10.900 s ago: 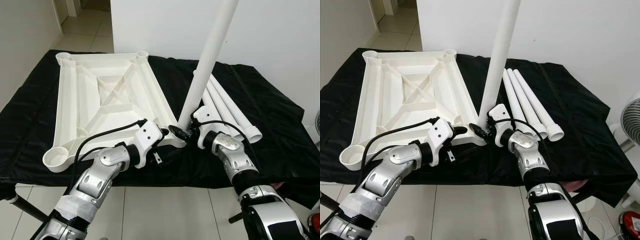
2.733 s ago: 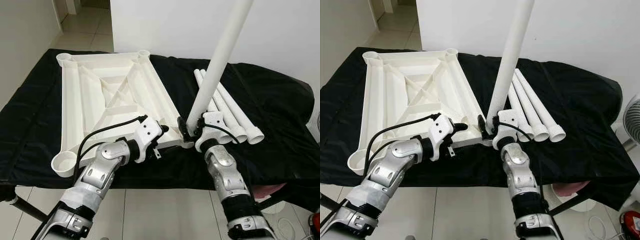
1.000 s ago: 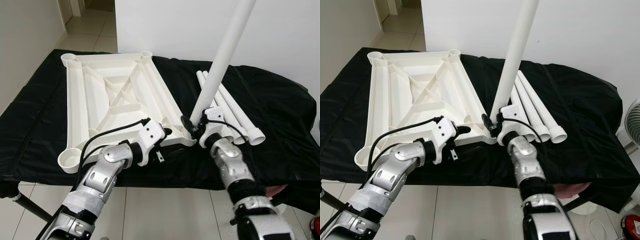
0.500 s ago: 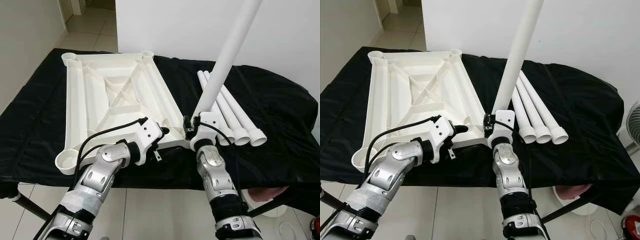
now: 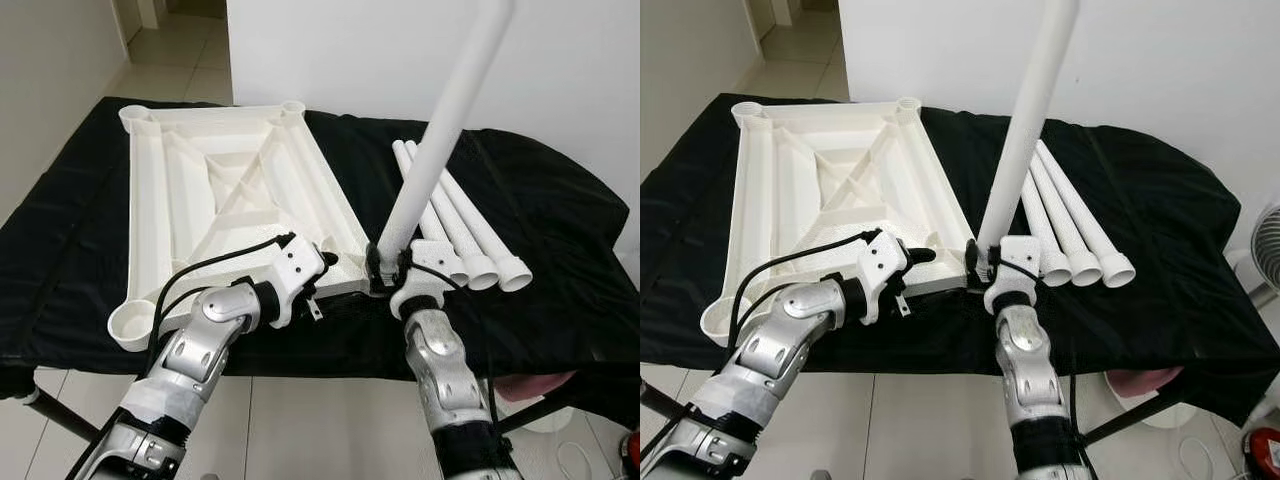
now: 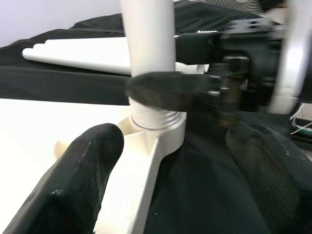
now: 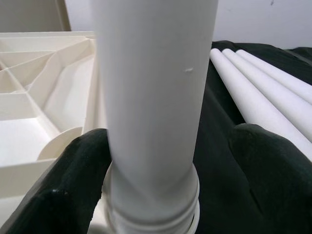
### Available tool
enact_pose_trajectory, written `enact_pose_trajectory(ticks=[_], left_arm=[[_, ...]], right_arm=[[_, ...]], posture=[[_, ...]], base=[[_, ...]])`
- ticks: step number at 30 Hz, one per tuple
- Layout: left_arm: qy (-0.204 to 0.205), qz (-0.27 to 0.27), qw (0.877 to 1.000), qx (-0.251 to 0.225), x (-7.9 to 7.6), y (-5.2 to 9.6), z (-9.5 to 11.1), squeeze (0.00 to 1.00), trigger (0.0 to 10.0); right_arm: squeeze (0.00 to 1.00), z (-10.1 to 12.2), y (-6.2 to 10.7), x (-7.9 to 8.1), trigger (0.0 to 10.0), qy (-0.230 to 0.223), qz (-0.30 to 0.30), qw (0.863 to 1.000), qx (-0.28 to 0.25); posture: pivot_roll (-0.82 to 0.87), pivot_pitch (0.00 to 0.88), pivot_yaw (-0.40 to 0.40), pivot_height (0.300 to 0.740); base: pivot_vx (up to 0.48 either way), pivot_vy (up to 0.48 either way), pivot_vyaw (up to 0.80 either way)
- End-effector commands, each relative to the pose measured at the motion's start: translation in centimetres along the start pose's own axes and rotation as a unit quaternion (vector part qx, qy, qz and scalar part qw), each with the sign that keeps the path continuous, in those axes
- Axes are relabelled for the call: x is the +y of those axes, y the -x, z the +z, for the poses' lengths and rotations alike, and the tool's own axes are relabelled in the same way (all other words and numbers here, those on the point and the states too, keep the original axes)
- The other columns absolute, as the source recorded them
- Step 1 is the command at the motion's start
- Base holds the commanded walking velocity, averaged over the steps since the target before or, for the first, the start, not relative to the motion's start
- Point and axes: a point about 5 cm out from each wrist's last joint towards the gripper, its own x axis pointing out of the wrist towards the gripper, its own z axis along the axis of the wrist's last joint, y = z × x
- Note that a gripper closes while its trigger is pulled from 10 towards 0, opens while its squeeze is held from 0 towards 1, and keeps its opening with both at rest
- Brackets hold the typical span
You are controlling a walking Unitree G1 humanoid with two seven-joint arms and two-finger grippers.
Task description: Building children table
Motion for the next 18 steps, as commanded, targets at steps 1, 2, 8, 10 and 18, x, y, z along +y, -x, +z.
enact_pose_trajectory(ticks=[1, 2, 8, 10, 18], left_arm=[[-0.002, 0.030, 1.000, -0.001, 0.5, -0.1, 0.1, 0.00, 10.0], [-0.002, 0.031, 1.000, -0.002, 0.6, -0.1, 0.1, 0.00, 10.0], [-0.008, 0.046, 0.999, -0.002, 1.8, 0.3, 0.4, 0.00, 10.0], [-0.010, 0.050, 0.999, -0.002, 2.0, 0.4, 0.4, 0.00, 10.0], [-0.018, 0.065, 0.998, 0.003, 3.1, 1.0, 0.5, 0.00, 10.0]], right_arm=[[0.00, 0.1, 0.4, 0.0, 10.0, 0.000, 0.010, 1.000, 0.000], [0.00, 0.0, 0.7, -0.1, 10.0, 0.001, 0.012, 1.000, 0.000], [0.00, -0.2, 1.9, -0.5, 3.9, 0.018, 0.032, 0.999, 0.010], [0.00, -0.1, 2.1, -0.5, 3.9, 0.020, 0.037, 0.999, 0.011], [0.00, -0.1, 2.7, 0.0, 0.7, 0.016, 0.061, 0.998, 0.015]], posture=[[-0.05, 0.000, -0.064, 0.740], [-0.05, 0.000, -0.064, 0.740], [-0.06, 0.000, -0.062, 0.740], [-0.06, 0.000, -0.062, 0.740], [-0.06, 0.000, -0.059, 0.740]], base=[[0.000, 0.000, 0.00], [0.000, 0.000, 0.00], [0.000, 0.000, 0.00], [0.000, 0.000, 0.00], [0.000, 0.000, 0.00]])
